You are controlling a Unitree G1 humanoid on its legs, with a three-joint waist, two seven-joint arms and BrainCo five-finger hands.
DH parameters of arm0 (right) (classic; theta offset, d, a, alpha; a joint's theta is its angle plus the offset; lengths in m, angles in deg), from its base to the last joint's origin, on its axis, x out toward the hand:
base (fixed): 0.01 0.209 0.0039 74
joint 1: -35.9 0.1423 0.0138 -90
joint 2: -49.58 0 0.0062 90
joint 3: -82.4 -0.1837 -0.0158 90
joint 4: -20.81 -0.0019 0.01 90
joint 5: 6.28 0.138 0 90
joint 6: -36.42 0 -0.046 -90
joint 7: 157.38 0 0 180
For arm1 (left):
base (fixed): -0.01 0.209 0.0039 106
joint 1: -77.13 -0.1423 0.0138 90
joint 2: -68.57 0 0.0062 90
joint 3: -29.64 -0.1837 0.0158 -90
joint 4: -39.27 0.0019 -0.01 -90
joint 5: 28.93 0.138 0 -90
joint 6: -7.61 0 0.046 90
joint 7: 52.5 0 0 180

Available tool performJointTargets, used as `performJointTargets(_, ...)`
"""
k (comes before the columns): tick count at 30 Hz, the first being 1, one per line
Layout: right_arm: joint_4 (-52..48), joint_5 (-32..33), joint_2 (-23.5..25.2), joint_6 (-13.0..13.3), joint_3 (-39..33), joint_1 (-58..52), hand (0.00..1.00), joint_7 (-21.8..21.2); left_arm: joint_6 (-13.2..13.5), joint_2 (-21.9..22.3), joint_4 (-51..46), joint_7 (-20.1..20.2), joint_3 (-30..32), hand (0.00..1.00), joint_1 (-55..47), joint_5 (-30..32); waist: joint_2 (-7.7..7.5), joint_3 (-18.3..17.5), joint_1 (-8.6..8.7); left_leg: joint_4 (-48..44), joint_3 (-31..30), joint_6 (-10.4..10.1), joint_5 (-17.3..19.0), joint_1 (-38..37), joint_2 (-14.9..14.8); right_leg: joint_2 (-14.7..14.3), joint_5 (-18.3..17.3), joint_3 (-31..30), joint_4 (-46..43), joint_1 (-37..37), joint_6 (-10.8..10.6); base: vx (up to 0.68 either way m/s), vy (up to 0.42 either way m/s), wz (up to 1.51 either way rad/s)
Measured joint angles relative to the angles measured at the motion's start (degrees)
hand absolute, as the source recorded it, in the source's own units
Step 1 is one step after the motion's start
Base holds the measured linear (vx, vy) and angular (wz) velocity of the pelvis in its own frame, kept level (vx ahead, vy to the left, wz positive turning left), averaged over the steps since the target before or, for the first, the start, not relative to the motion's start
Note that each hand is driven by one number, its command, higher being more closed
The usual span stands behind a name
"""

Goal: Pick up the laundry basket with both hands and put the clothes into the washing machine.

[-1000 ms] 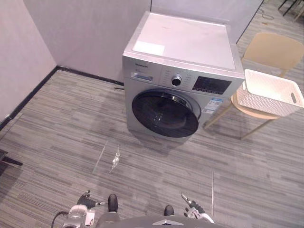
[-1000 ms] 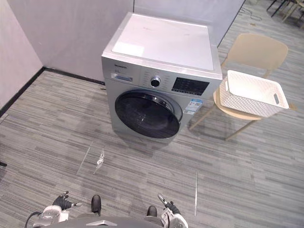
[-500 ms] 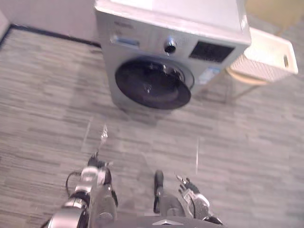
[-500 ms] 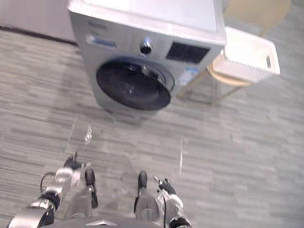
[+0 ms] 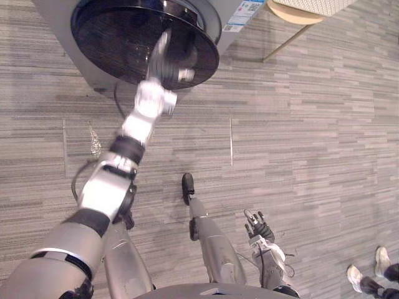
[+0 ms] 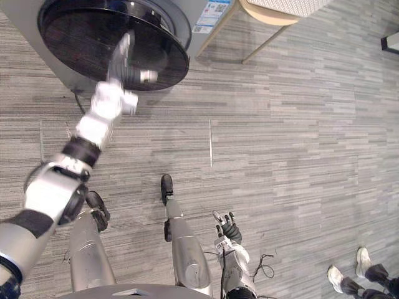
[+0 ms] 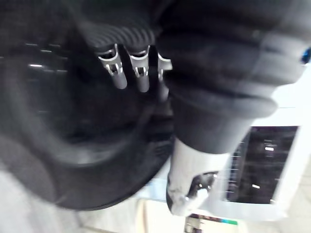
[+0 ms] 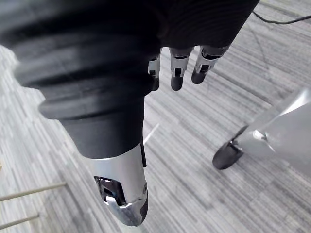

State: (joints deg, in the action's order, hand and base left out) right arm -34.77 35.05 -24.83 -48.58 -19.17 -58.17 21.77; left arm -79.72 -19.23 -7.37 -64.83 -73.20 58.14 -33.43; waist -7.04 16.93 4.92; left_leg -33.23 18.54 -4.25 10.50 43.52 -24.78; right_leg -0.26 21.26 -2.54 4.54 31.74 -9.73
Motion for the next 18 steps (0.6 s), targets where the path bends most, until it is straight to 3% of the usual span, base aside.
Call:
performJointTargets(4,-0.34,0.12,0.87,0.06,-0.37,-0.08,0.00,-1.53,0.17,-5.99,-4.67,-0.65,0.26,0.00,10.71,-8.53,0.02,-0.02,0.06,-0.84,-0.37,-0.55,-1.04,2.73,-0.77,-0.78,-0.06,0.25,0.00,2.53,-0.06,0.01,-0.024,-0.13)
performJointTargets(5,-1.03,1.26,1.48,0.09,-0.43,-0.24,0.00,-1.72,0.22,-6.63,-4.38,-1.17,0.23,0.00,11.03,-13.14,0.03,-0.02,0.41,-1.31,-0.71,-0.51,-1.07,3.33,-0.80,-0.83,-0.11,0.37,0.00,2.69,-0.11,0.00,0.000,0.00)
performJointTargets(9,-2.75,1.79,2.62,0.33,-0.41,-1.02,0.00,-2.44,0.59,-7.38,-4.61,-1.38,-0.99,0.00,13.21,-21.86,-0.07,-0.11,0.88,-3.56,-1.41,0.08,-0.24,6.46,-0.95,-0.72,-0.40,0.89,0.01,4.37,-0.41,-0.05,0.015,0.00)
performJointTargets(13,-2.11,2.22,3.32,0.00,-0.51,-2.36,0.00,-2.72,1.88,-10.05,-4.60,-1.31,-1.38,0.00,13.34,-22.94,-0.09,-0.11,1.26,-8.00,-1.39,0.29,1.80,8.58,-1.80,-0.64,-3.73,1.56,0.01,4.75,1.36,-0.06,-0.021,-0.13)
performJointTargets(18,-1.34,2.20,3.57,-0.42,-0.97,-3.17,0.00,-2.90,4.06,-10.23,-8.00,-1.17,1.77,0.00,8.13,-22.88,-0.08,-0.12,1.60,-8.55,-2.25,0.17,1.81,8.68,-2.10,-0.91,-4.18,2.57,0.00,4.07,1.80,-0.05,-0.059,0.02)
